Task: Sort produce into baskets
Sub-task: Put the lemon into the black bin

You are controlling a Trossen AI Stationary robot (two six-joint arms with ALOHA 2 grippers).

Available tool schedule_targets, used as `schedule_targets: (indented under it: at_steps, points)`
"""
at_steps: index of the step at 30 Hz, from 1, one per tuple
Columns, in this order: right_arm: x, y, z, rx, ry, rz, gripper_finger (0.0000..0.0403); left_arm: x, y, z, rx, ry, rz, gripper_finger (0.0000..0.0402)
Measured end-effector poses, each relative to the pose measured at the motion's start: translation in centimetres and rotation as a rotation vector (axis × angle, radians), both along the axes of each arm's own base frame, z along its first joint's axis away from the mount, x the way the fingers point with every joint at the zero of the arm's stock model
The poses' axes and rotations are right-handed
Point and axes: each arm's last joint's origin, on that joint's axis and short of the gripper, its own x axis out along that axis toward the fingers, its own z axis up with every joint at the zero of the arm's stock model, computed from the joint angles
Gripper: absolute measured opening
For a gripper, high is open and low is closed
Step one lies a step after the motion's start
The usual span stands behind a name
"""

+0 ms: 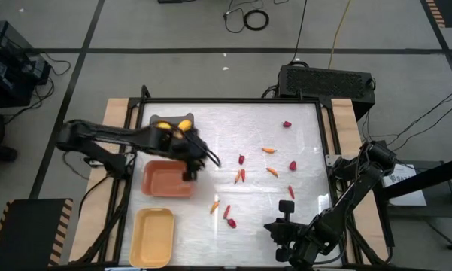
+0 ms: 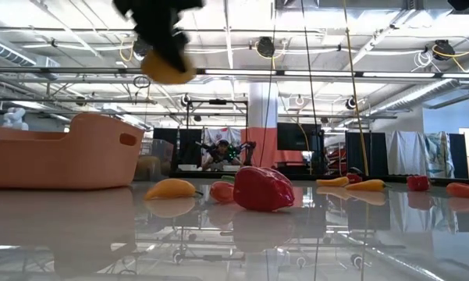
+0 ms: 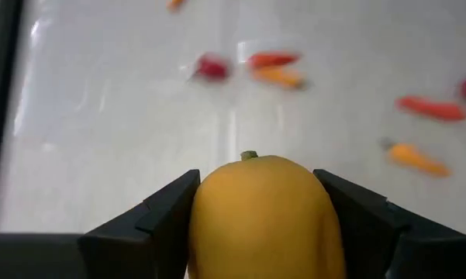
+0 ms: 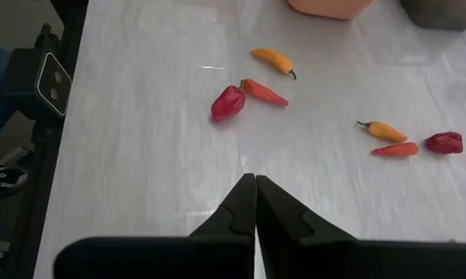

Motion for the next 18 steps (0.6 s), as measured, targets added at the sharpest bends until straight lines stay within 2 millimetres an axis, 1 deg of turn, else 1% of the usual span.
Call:
schedule_targets:
  at_steps: [4, 8, 11, 13, 18]
  points:
    - [0.0, 0.0, 0.0, 0.003, -0.003, -0.002, 0.0000, -3.7, 3.7, -1.0, 0.007, -0.014, 0.183, 0.0241]
    - [0.2, -0.2, 0.1, -0.023, -0.020, -0.009, 0.0000, -6.1, 6.7, -2.4, 0.050, -0.089, 0.347, 0.0241]
    - [0.5, -0.4, 0.1, -0.052, -0.038, -0.018, 0.0000, -7.1, 8.7, -3.6, 0.083, -0.145, 0.486, 0.0241]
    - [0.7, -0.7, 0.1, -0.054, -0.036, -0.026, 0.0000, -7.5, 9.8, -4.3, 0.087, -0.161, 0.539, 0.0243]
    - [1.0, -1.0, 0.1, -0.055, -0.032, -0.039, 0.0000, -8.1, 11.6, -6.0, 0.056, -0.158, 0.632, 0.0247]
